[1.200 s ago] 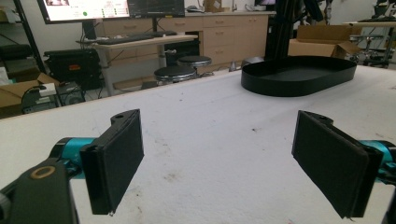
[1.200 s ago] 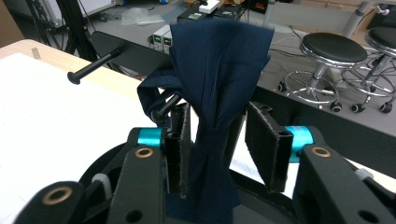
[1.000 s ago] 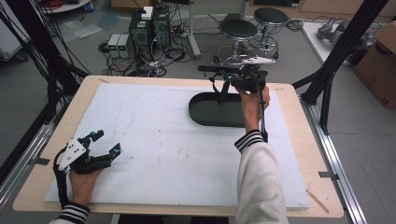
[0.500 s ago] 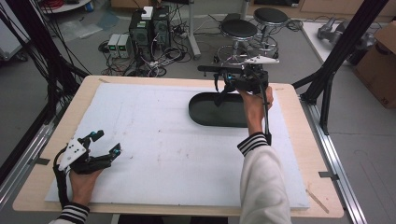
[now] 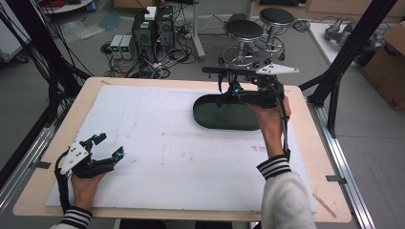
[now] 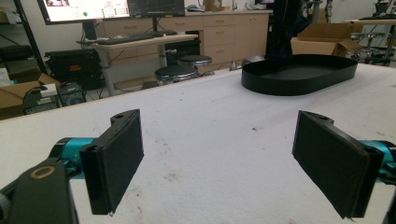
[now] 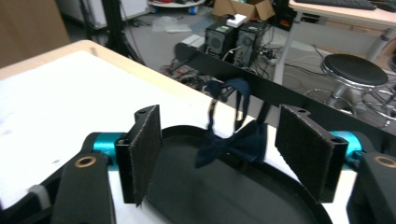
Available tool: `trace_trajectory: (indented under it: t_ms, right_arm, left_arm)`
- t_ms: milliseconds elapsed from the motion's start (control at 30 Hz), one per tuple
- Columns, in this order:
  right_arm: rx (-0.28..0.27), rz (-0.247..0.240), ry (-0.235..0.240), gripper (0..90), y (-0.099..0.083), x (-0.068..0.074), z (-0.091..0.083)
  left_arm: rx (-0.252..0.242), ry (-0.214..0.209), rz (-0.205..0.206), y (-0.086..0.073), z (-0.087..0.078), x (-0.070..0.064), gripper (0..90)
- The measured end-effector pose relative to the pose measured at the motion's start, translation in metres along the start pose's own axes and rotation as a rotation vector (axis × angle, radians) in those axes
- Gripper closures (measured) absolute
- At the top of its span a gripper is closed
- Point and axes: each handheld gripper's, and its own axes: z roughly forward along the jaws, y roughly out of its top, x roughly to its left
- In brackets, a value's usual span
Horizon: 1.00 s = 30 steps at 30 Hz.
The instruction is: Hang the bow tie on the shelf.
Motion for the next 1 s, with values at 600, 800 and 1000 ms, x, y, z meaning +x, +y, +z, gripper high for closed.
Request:
trace_trajectory:
  t_ms: [600, 800, 1000]
  right_arm:
    - [-0.144, -0.001, 0.009, 21.7, -0.11, 0.027, -0.085]
    - [-0.187, -0.017, 0.014, 19.3, -0.156, 0.036, -0.083]
    - [-0.224, -0.035, -0.007, 17.4, -0.192, 0.042, -0.075]
  left_arm:
    - [0.007, -0.007, 0.013, 0.0, 0.001, -0.001, 16.3]
    - [0.005, -0.005, 0.013, 0.0, 0.001, -0.001, 16.2]
    - [0.005, -0.008, 0.017, 0.0, 0.0, -0.001, 16.1]
